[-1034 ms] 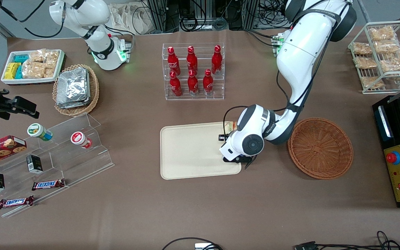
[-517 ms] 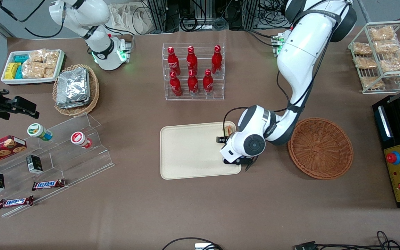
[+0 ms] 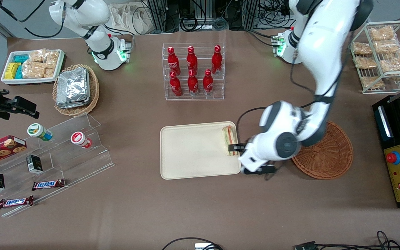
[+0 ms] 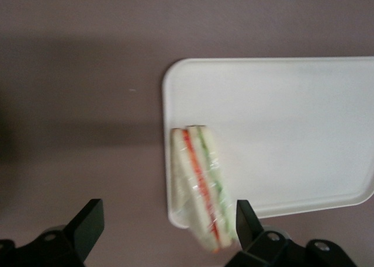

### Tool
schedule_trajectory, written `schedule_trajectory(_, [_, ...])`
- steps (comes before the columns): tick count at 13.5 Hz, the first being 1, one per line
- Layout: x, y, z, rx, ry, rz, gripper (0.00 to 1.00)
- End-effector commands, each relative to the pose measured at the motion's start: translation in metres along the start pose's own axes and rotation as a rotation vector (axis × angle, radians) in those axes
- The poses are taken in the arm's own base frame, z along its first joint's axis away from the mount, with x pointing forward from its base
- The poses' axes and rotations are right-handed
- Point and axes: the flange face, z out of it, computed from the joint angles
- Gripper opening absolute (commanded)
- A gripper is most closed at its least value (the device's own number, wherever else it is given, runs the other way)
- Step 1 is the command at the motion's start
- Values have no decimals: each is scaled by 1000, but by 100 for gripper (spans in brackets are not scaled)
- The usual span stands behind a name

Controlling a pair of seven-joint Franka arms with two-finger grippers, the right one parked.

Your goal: Place sandwich from basket to tray

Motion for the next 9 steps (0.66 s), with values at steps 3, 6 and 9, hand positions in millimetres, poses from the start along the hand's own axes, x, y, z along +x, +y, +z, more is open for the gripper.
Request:
schedule_trajectory(3, [-52,-77,-138,148,37,35,100])
schedule_trajectory(6, [-88,-144,-212,147,40,19,100])
schedule_trajectory(9, [-114,-198,-242,178,42,59,100])
